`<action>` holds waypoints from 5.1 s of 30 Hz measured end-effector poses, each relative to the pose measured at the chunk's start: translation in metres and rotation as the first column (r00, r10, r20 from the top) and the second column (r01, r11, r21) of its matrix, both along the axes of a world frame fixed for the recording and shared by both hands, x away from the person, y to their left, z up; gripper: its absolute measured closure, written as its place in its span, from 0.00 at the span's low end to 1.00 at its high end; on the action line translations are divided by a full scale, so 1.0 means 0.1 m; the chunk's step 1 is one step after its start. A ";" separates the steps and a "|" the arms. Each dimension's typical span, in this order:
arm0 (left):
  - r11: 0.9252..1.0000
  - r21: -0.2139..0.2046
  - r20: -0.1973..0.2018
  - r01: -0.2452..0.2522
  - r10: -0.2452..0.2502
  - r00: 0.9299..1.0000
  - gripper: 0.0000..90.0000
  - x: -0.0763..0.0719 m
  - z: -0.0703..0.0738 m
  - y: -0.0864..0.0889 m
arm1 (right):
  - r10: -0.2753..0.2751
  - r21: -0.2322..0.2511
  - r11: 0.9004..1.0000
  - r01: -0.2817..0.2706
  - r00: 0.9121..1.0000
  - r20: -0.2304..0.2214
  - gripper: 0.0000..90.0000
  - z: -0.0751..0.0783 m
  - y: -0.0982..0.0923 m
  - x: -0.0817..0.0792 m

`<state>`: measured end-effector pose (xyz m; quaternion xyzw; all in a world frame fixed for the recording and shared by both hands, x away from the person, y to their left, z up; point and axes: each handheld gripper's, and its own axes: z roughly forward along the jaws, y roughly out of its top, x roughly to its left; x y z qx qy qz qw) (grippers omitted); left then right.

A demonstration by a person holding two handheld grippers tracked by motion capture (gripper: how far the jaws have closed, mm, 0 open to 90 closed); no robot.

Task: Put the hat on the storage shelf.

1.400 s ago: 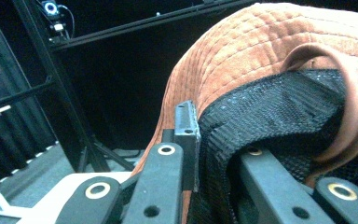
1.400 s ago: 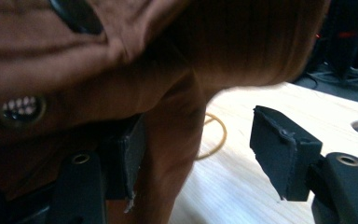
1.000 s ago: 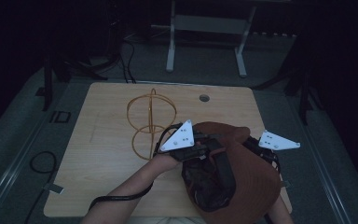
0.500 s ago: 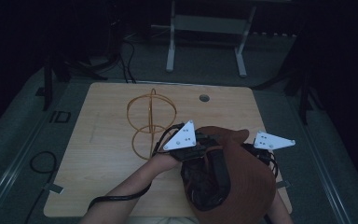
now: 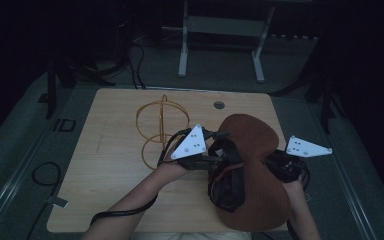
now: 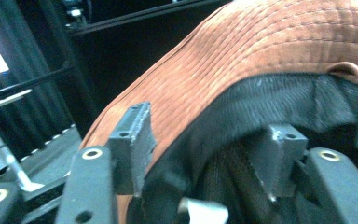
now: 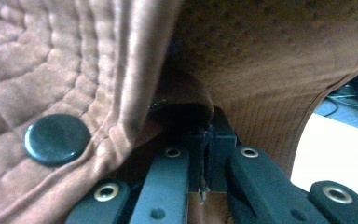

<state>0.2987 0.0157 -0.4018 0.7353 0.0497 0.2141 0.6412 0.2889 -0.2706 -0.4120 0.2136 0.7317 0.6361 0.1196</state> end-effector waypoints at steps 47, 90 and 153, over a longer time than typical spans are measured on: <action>0.899 0.075 -0.210 -0.431 0.437 0.874 0.36 -0.56 -1.21 1.94 | -0.187 0.006 0.982 0.187 0.981 0.045 0.97 0.81 0.42 1.11; 0.727 -0.050 -0.334 -0.685 0.634 0.697 0.11 -0.77 -1.58 2.61 | 0.096 -0.266 0.958 -0.104 0.994 -0.043 0.69 0.73 2.55 1.33; 0.745 0.021 -0.334 -0.667 0.634 0.697 0.11 -0.74 -1.69 2.58 | -0.054 -0.290 0.956 0.035 0.997 -0.060 0.15 -0.13 1.15 1.21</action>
